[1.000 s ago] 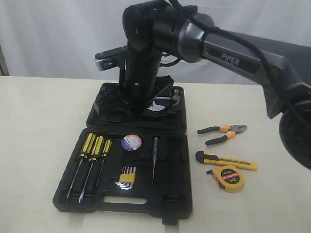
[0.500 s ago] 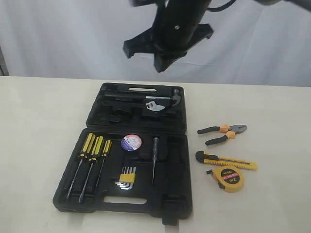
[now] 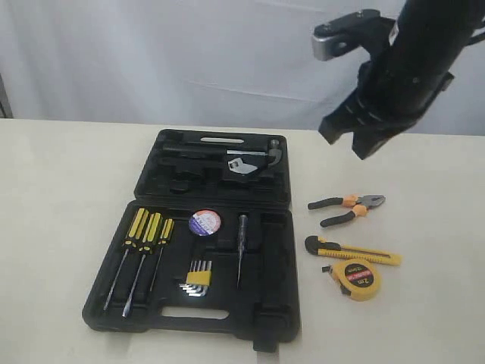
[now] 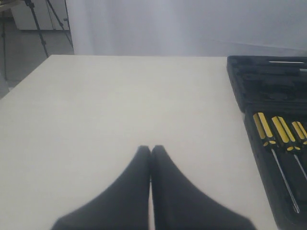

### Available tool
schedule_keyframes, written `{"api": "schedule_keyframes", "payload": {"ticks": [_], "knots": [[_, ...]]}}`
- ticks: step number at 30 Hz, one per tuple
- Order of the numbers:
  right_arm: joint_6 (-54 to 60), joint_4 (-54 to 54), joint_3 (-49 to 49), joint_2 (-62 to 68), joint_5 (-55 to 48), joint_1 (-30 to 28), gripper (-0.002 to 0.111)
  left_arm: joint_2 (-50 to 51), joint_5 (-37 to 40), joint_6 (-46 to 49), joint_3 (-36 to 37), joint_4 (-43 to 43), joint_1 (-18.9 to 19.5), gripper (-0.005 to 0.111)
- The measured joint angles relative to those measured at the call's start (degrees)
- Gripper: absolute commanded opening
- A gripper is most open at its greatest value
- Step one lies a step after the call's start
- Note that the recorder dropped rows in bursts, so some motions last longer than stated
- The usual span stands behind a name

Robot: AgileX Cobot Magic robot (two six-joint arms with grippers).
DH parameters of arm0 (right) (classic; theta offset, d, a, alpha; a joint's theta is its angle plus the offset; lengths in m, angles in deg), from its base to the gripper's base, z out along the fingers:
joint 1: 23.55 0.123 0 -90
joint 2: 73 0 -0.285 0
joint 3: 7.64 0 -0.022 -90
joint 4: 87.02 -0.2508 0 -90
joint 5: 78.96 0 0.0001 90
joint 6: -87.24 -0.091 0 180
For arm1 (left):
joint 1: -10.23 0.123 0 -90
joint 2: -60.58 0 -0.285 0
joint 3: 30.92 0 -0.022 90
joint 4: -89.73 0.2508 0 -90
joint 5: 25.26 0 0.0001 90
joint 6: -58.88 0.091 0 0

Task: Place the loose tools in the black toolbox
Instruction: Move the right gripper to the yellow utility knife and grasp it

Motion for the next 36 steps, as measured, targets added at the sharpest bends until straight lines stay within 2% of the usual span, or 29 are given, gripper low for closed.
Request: {"api": "schedule_keyframes", "payload": {"ticks": [7, 15, 25, 32, 35, 36], "knots": [[8.6, 0.4, 4.1, 1.0, 1.6, -2.0, -0.001, 0.0, 0.0, 0.0, 0.0, 0.0, 0.0, 0.0], [17.3, 0.4, 4.4, 8.5, 4.6, -2.0, -0.001, 0.0, 0.0, 0.0, 0.0, 0.0, 0.0, 0.0], [19.5, 0.3, 4.4, 16.9, 10.4, -2.0, 0.0, 0.0, 0.0, 0.0, 0.0, 0.0, 0.0, 0.0], [19.8, 0.3, 4.4, 20.4, 10.6, -2.0, 0.0, 0.0, 0.0, 0.0, 0.0, 0.0, 0.0, 0.0], [21.6, -0.7, 4.4, 20.8, 10.0, -2.0, 0.013, 0.0, 0.0, 0.0, 0.0, 0.0, 0.0, 0.0], [22.6, -1.4, 4.4, 20.8, 9.6, -2.0, 0.022, 0.0, 0.0, 0.0, 0.0, 0.0, 0.0, 0.0]]}}
